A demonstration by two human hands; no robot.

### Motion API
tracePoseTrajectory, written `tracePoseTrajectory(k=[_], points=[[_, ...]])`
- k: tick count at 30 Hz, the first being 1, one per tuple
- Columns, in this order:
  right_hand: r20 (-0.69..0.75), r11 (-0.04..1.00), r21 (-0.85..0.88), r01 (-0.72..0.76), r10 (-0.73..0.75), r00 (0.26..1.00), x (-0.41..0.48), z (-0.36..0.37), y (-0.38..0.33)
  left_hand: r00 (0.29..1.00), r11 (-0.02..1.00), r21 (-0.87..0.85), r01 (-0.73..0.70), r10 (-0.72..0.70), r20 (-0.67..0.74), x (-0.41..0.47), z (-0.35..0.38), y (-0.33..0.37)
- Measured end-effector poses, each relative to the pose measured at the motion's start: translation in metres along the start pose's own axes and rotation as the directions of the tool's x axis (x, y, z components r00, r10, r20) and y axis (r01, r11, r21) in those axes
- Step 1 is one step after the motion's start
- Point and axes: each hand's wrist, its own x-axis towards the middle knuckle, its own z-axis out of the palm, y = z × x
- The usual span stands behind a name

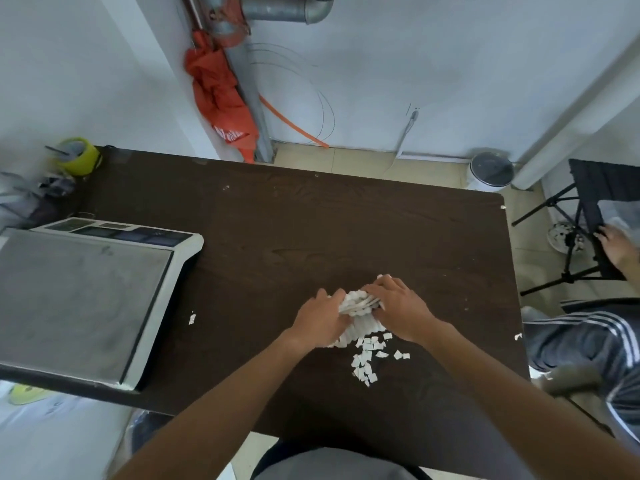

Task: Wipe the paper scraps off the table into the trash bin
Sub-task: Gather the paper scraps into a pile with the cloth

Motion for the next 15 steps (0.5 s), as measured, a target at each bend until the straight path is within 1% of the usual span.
tracePoseTrajectory(k=[4,7,12,15], points=[[-0.007,1.000,-0.002,0.004,-0.004,1.000,-0.027,0.009,0.011,1.000,0.999,-0.037,-0.016,0.016,0.010,-0.015,0.017,0.014],[-0.026,1.000,0.008,-0.010,0.010,1.000,-0.030,0.002,0.014,0.999,0.997,-0.060,-0.052,0.051,-0.006,-0.015,0.011,0.017],[-0.124,0.994,-0.109,0.026,-0.039,0.992,-0.022,-0.020,0.013,0.990,0.993,-0.008,-0.118,0.117,-0.076,0.000,-0.017,0.021],[-0.135,0.976,-0.202,0.078,-0.107,0.985,-0.013,-0.031,0.010,0.980,0.988,0.042,-0.148,0.152,-0.127,0.008,-0.034,0.024]])
